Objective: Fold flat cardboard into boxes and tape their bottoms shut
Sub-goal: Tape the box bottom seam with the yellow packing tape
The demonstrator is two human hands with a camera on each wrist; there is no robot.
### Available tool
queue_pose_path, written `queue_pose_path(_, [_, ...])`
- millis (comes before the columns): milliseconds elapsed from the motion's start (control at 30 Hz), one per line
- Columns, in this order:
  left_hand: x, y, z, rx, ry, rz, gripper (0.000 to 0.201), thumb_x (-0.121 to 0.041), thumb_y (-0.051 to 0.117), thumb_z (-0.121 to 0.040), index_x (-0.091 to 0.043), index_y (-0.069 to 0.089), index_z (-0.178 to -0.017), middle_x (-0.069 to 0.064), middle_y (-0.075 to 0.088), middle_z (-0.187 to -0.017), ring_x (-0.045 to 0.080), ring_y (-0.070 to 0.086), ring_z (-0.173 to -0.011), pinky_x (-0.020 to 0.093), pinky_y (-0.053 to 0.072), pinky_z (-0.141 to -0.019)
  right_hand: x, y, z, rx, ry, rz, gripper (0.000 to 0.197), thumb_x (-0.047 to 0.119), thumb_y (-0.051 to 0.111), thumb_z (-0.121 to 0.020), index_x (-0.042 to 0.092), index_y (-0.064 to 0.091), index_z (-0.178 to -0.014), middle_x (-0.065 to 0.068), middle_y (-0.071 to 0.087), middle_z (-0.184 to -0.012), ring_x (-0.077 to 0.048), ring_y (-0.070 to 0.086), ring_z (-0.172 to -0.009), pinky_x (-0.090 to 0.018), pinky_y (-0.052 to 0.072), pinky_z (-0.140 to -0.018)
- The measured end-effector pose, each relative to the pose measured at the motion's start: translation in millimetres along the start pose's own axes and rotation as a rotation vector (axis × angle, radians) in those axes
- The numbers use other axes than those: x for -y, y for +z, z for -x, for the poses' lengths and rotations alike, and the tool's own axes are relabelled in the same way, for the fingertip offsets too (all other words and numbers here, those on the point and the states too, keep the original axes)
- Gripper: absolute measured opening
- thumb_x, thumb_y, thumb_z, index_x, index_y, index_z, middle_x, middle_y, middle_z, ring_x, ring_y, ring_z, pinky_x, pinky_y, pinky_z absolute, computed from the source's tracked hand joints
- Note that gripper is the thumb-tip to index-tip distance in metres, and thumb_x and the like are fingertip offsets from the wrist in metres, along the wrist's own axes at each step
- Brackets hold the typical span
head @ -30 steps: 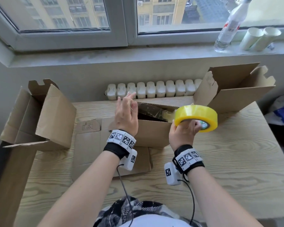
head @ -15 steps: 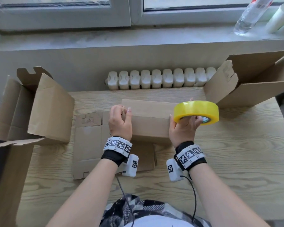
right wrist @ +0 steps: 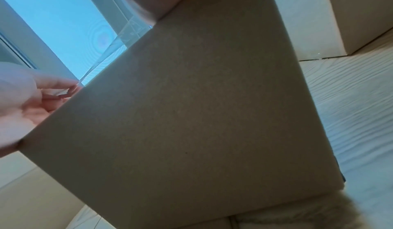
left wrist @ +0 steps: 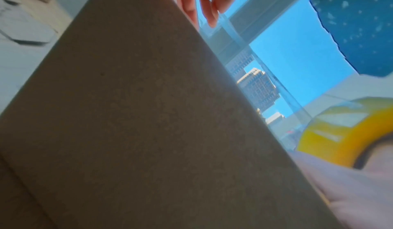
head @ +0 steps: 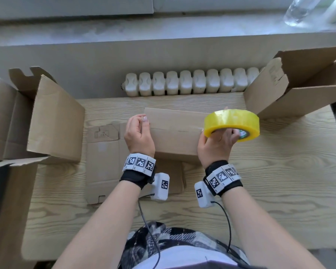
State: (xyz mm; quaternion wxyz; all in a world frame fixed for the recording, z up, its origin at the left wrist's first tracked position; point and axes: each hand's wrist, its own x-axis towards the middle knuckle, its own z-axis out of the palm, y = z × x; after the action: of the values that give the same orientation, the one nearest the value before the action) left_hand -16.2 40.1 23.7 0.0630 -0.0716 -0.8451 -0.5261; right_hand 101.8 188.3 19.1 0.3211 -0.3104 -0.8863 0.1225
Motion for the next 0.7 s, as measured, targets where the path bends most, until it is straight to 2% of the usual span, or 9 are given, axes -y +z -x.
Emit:
queue_pose_path(133, [1.4,0.7,-4.7,-0.107,-0.145,0.067,0.026,-0.022,0.053,-0.096,-0.011,0.064,-0.075,0.002,0.065,-0.091,0.007,0.056,-0.085,0.017,0.042,-0.081,2.5,4.0,1.1,0.065,-0.089,0.116,0.047,-0.01,0.062,-0.064,0.009,0.037,-0.099,-0.016,0.058,-0.076,-0.036,0.058,-0.079,-0.044,0.027,-0.089])
queue_pose_path(167, [0.9,0.8,-6.4,-0.124,-0.181,0.07,0.027,-0.021,0.054,-0.096,-0.013,0.063,-0.072,0.003,0.064,-0.091,0.005,0.055,-0.082,0.017,0.042,-0.08,2.7,4.5,0.4,0.084,-0.122,0.152,0.047,-0.011,0.062,-0.061,0.011,0.037,-0.095,-0.014,0.056,-0.073,-0.036,0.059,-0.076,-0.045,0.028,-0.088])
queue_pose_path(200, [0.0,0.4,-8.2,-0.128,-0.212,0.063,0.028,-0.02,0.056,-0.096,-0.015,0.063,-0.07,0.004,0.062,-0.092,0.001,0.053,-0.079,0.016,0.041,-0.079,2.4,4.7,-0.2,0.102,-0.151,0.184,0.047,-0.011,0.062,-0.06,0.011,0.037,-0.093,-0.013,0.055,-0.072,-0.035,0.059,-0.074,-0.045,0.028,-0.087])
queue_pose_path(267, [-1.0,-1.3,-12.5,-0.115,-0.237,0.027,0.028,-0.019,0.059,-0.095,-0.013,0.065,-0.068,0.004,0.061,-0.092,0.002,0.052,-0.076,0.018,0.04,-0.077,0.5,4.9,-0.7,0.127,-0.189,0.238,0.045,-0.011,0.06,-0.06,0.013,0.037,-0.09,-0.011,0.052,-0.07,-0.033,0.058,-0.072,-0.045,0.028,-0.086])
queue_pose_path(333, [0.9,-4.1,-16.1,-0.078,-0.199,-0.038,0.03,-0.021,0.06,-0.095,-0.005,0.067,-0.07,0.005,0.063,-0.089,0.012,0.053,-0.077,0.023,0.041,-0.076,-3.1,5.1,0.4,0.135,-0.207,0.273,0.04,-0.01,0.055,-0.061,0.013,0.037,-0.089,-0.011,0.051,-0.07,-0.033,0.057,-0.071,-0.045,0.028,-0.086])
queue_pose_path(400, [3.9,-7.6,-17.6,-0.029,-0.144,-0.096,0.031,-0.024,0.059,-0.095,-0.005,0.068,-0.072,0.004,0.064,-0.081,0.021,0.057,-0.077,0.032,0.045,-0.074,-5.8,4.6,2.4,0.136,-0.208,0.289,0.038,-0.01,0.053,-0.063,0.012,0.037,-0.089,-0.011,0.05,-0.07,-0.033,0.056,-0.071,-0.046,0.029,-0.086])
queue_pose_path(567, [0.8,-17.2,-13.0,0.017,-0.113,-0.177,0.038,-0.029,0.054,-0.098,-0.007,0.064,-0.068,0.007,0.063,-0.063,0.028,0.056,-0.063,0.038,0.048,-0.062,-3.5,5.6,2.6,0.125,-0.192,0.292,0.041,-0.012,0.055,-0.06,0.012,0.037,-0.088,-0.011,0.049,-0.07,-0.033,0.055,-0.071,-0.047,0.028,-0.088])
queue_pose_path(633, [-1.2,-19.1,-12.6,0.018,-0.146,-0.165,0.039,-0.029,0.054,-0.099,-0.006,0.067,-0.07,0.007,0.066,-0.065,0.028,0.06,-0.066,0.037,0.051,-0.065,-2.5,6.0,1.9,0.118,-0.195,0.306,0.042,-0.013,0.057,-0.059,0.013,0.036,-0.085,-0.011,0.049,-0.069,-0.033,0.055,-0.07,-0.046,0.028,-0.088])
queue_pose_path(700, [-2.3,-20.4,-11.8,0.021,-0.196,-0.129,0.036,-0.029,0.054,-0.099,-0.011,0.072,-0.074,0.001,0.069,-0.069,0.023,0.064,-0.071,0.034,0.053,-0.07,-2.1,6.6,1.4,0.111,-0.201,0.319,0.041,-0.013,0.057,-0.059,0.014,0.036,-0.083,-0.011,0.048,-0.068,-0.032,0.055,-0.069,-0.046,0.028,-0.088])
